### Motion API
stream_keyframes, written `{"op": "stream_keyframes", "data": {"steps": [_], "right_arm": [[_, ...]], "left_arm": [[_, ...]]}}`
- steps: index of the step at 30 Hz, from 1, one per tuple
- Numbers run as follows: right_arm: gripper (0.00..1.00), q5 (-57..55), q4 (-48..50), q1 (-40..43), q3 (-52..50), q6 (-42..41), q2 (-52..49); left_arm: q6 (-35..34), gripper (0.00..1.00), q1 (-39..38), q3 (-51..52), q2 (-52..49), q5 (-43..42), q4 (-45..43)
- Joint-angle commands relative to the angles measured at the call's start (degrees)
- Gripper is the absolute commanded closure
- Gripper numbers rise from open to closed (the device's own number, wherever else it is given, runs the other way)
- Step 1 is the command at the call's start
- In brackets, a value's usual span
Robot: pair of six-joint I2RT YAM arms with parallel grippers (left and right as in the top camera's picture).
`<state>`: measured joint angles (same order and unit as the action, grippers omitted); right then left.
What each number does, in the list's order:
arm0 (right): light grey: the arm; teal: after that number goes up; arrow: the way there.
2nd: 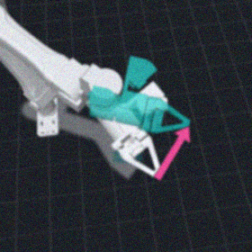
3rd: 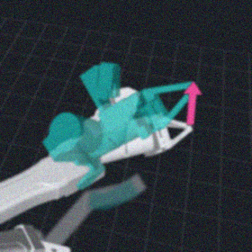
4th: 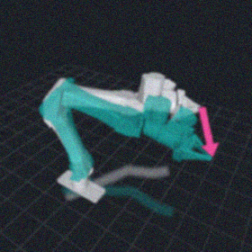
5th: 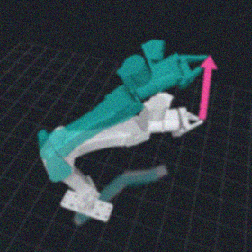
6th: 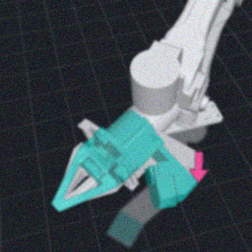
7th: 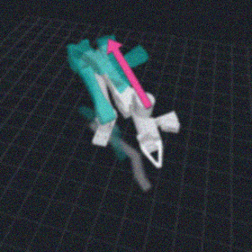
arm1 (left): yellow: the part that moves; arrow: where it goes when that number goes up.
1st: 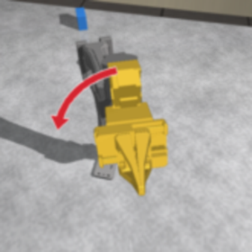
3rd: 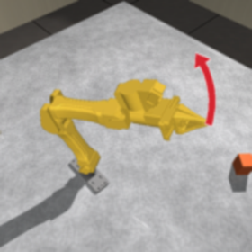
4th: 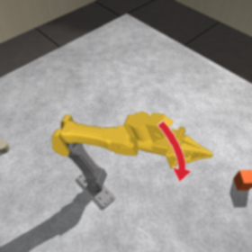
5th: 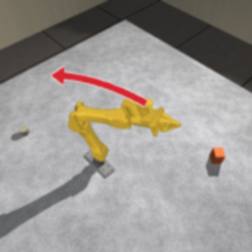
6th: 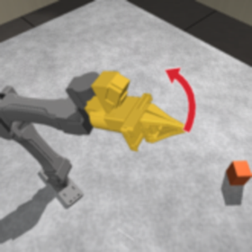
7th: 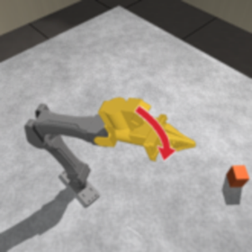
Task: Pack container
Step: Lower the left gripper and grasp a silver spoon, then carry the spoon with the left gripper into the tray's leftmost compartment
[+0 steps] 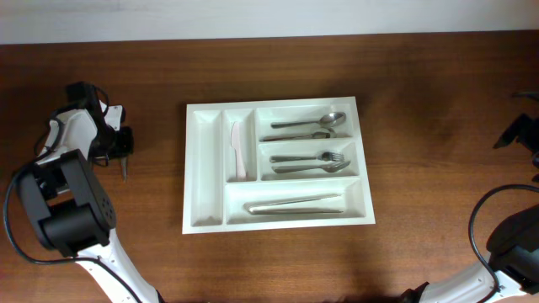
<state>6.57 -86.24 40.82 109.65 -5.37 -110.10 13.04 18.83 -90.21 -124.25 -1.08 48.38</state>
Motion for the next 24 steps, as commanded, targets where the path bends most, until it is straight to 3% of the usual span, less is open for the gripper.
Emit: {"op": "stream_keyframes", "data": {"steps": [1, 5, 14, 24], "right_arm": [[0.01, 0.3, 0.2, -0.3, -0.2, 0.5, -0.3], [0.01, 0.3, 0.2, -0.3, -0.2, 0.5, -0.3], [0.01, 0.3, 0.2, -0.3, -0.2, 0.5, -0.3], [0.01, 0.3, 0.2, -0.3, -0.2, 0.5, -0.3]], "left_arm": [[0.0, 0.98, 0.4, -3.7, -1.9, -0.2, 3.2], [-1.4, 0.98, 0.3, -10.4, -1.7, -1.6, 10.5], [-1.4, 0.98, -2.2, -22.9, -1.7, -14.3, 24.2], [-1.4, 0.98, -11.6, -24.5, -1.7, -17.9, 32.5]]}}
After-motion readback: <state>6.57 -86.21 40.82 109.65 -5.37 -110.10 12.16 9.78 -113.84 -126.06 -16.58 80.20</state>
